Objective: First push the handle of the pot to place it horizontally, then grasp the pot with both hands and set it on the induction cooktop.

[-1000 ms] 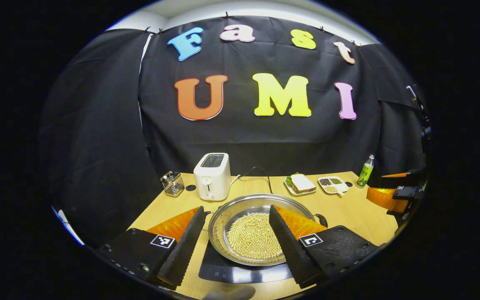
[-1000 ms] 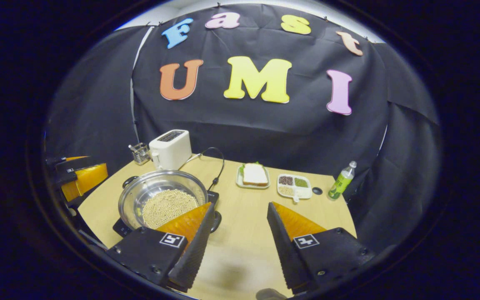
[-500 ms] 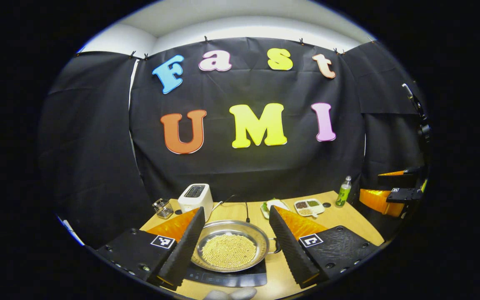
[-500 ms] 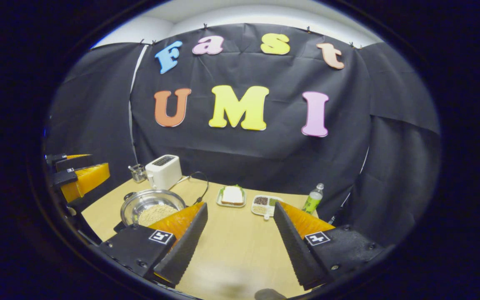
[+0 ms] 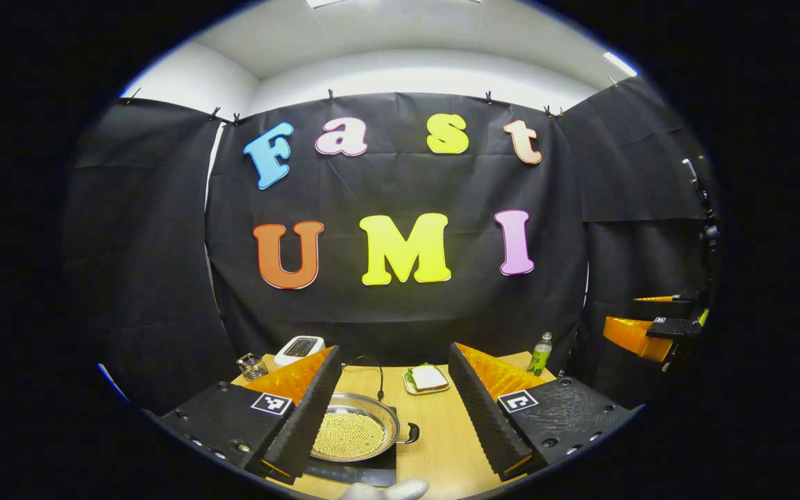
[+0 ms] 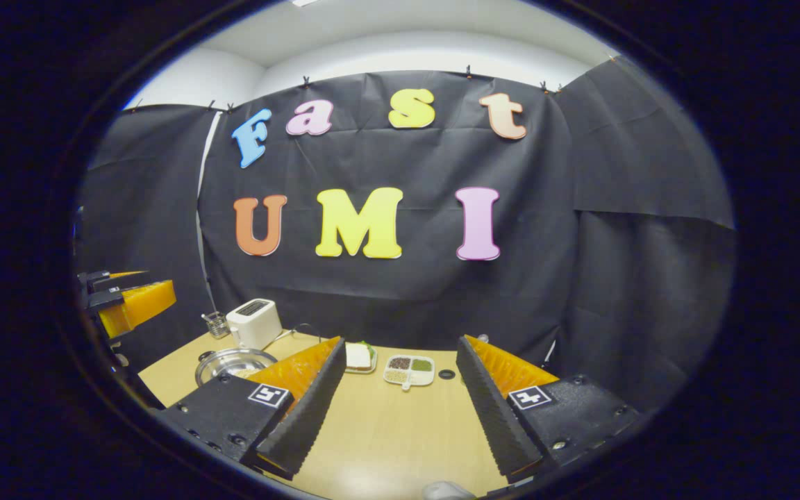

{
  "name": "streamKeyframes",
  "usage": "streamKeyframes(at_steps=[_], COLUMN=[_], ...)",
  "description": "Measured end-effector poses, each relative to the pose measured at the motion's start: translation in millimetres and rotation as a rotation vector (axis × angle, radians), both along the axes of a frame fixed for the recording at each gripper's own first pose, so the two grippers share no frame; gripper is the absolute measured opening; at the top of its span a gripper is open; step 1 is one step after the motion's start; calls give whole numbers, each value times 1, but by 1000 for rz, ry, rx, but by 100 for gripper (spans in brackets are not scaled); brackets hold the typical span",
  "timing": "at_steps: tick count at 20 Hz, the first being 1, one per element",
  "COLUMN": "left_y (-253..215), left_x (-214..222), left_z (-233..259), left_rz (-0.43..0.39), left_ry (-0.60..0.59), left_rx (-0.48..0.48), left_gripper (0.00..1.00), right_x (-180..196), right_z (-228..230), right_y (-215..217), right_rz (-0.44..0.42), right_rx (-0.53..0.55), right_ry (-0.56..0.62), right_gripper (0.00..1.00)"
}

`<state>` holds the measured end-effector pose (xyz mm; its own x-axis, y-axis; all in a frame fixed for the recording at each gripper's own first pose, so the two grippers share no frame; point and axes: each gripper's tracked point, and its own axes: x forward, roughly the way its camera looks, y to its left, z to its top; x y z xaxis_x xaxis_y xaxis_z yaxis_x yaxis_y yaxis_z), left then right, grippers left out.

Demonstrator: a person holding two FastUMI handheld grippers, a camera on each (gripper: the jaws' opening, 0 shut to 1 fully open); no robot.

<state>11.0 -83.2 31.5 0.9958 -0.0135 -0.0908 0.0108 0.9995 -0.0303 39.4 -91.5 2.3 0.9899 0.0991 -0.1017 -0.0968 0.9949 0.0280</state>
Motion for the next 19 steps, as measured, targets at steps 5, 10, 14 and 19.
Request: streamKeyframes(at_steps=[5,10,14,19], left_y=[-2,1,0,-1], left_x=[-9,-13,-13,-11], left_z=[18,22,21,22], left_rz=[14,27,24,21], left_ry=[-32,-39,-41,-48], left_rx=[-12,-6,1,10], left_gripper=[92,92,92,92], right_x=[-16,-27,-30,-30], right_z=[16,28,29,27], right_y=[-23,-33,-34,-37], right_rz=[-38,-64,-75,-80], right_rx=[33,54,56,55], right_ry=[-51,-91,-93,-87], right_gripper=[100,100,100,100])
